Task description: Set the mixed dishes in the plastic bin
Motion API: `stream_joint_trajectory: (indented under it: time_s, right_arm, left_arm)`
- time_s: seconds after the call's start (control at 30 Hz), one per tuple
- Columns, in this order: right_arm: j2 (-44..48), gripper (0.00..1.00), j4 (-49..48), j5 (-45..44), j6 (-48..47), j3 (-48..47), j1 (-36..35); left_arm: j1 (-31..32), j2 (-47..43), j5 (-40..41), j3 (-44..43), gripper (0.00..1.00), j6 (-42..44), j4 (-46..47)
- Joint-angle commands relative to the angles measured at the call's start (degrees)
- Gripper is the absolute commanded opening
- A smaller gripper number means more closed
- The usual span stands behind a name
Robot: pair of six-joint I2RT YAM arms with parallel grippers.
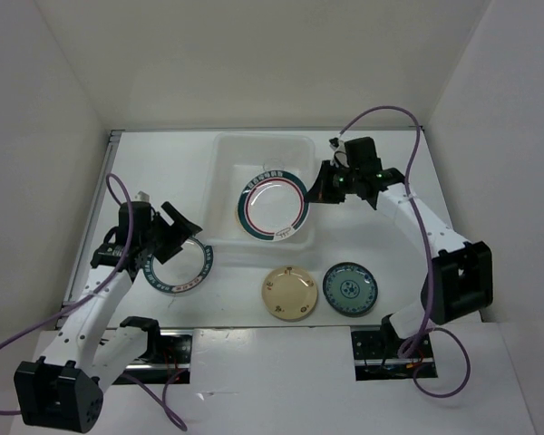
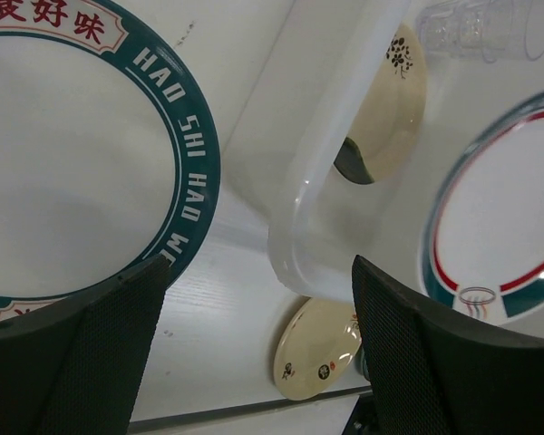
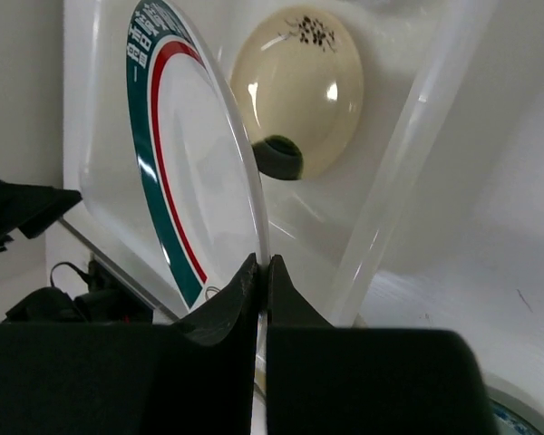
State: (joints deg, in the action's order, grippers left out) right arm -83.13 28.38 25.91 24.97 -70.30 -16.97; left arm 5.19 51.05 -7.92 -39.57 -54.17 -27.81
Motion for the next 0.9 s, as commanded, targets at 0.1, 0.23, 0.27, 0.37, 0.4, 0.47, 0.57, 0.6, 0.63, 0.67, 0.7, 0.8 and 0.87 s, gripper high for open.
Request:
stream_joint_trajectory:
  time_s: [0.1,0.23,0.27,0.37,0.4,0.47,0.57,0.6,0.63,0.67,0.7,0.8,0.87]
  right_arm:
    - [-6.94,0.0,-2.28,1.16,0.34,-0.97,-3.68]
    - [-11.61,0.0,-2.97,-0.07,0.87,-2.38,-4.39]
    - [-13.18,0.0,-2.98,-0.07,0.87,-2.38,-4.39]
    - [-15.21,0.0,-2.98,-0.77,0.87,-3.96,-4.39]
    - [-16.35,0.0,-2.98,-0.77,0.87,-4.49,-4.39]
    - [-17.5,0.0,-2.98,-0.77,0.87,-5.19,-4.39]
    - [-19.43,0.0,-2.98,-0.77,0.87,-6.42,-4.39]
    - [-19.44,0.0,-2.98,-0.77,0.87,-6.43,-4.39]
    - [-20.13,0.0,-2.46,-0.77,0.87,-6.95,-4.39]
    - [-20.83,0.0,-2.45,-0.77,0.35,-6.95,-4.39]
    - [-20.84,0.0,-1.93,-1.38,0.34,-7.48,-4.39]
    - [-21.98,0.0,-0.7,-2.7,-0.71,-8.01,-4.39]
    - [-23.21,0.0,0.96,-3.84,-1.32,-9.23,-4.39]
  left_arm:
    - [0.35,-2.53,-0.51,1.52,0.89,0.91,0.92]
    - [0.35,-3.15,0.54,2.04,0.9,1.43,0.4]
    - [0.35,-3.15,1.15,2.04,0.9,1.44,0.39]
    - [0.35,-3.76,1.16,2.04,0.9,1.44,0.39]
    - [0.35,-3.76,1.16,2.04,0.9,1.44,0.39]
    - [0.35,-3.76,1.16,2.04,0.9,1.44,0.39]
    - [0.35,-3.76,1.16,2.57,0.9,1.44,0.39]
    - [0.35,-3.76,1.16,2.57,0.9,1.44,0.39]
    - [0.35,-3.76,1.16,2.57,0.9,1.44,0.39]
    - [0.35,-3.76,1.16,2.57,0.9,1.44,0.91]
    - [0.35,-3.76,1.16,2.57,0.9,1.44,0.92]
    - [0.35,-3.76,1.16,2.57,0.9,1.44,0.92]
    - [0.35,-3.76,1.16,2.57,0.9,1.44,0.92]
